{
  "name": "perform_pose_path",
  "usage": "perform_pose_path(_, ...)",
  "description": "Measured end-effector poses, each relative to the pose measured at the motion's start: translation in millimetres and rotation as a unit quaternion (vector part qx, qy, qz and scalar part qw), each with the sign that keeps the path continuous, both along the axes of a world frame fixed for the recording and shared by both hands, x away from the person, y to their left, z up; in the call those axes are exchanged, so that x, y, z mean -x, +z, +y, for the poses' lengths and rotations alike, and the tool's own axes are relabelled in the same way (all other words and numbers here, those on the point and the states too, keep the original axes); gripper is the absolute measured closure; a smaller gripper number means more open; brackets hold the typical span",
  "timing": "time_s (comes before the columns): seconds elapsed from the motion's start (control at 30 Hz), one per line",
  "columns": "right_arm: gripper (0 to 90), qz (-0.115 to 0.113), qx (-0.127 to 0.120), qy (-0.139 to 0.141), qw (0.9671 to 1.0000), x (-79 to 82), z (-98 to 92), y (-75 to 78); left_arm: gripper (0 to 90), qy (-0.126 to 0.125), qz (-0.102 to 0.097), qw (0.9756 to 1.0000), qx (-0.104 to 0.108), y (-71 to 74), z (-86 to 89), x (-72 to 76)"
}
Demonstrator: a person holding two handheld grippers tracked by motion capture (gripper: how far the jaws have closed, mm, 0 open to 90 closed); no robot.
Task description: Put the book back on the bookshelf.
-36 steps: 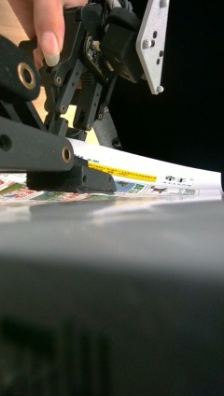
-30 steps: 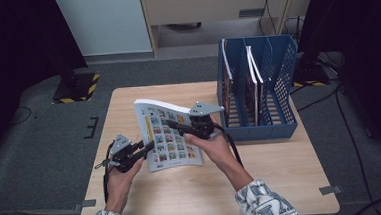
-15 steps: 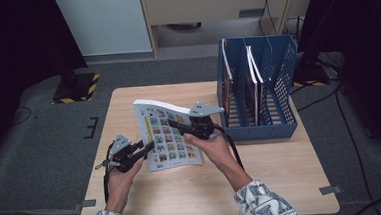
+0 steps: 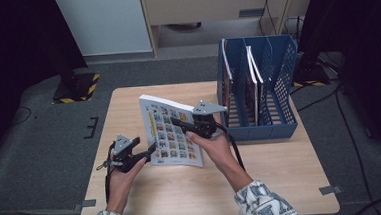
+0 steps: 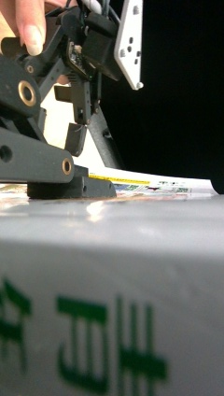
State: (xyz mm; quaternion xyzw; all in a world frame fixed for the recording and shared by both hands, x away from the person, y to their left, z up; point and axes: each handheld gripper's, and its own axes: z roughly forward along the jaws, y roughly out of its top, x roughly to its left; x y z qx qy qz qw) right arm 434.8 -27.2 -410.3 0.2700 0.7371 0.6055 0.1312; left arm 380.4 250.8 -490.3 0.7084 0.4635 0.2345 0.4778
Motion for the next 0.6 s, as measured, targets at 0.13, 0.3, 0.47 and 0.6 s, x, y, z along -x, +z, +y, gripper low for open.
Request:
perform_pose_path(0.13,73.8,-0.001,-0.006,-0.009,0.9999,-0.6,-2.6,3.6,15.6,0.003,0.012,0.9998,-0.014,-2.4,0.7,-1.2)
perform_pose_path(0.3,73.7,-0.010,-0.007,-0.020,0.9997,-2.1,-7.2,9.0,9.3,-0.004,0.022,0.9997,-0.009,-6.7,1.5,-2.7)
perform_pose_path(0.47,73.7,-0.016,-0.007,-0.027,0.9995,-1.6,-11.4,13.5,6.6,0.002,0.042,0.9989,-0.020,-12.7,1.0,-4.2)
perform_pose_path(0.6,73.7,-0.020,-0.003,-0.031,0.9993,-0.4,-13.8,16.2,6.5,0.009,0.074,0.9967,-0.033,-19.8,1.1,-6.9)
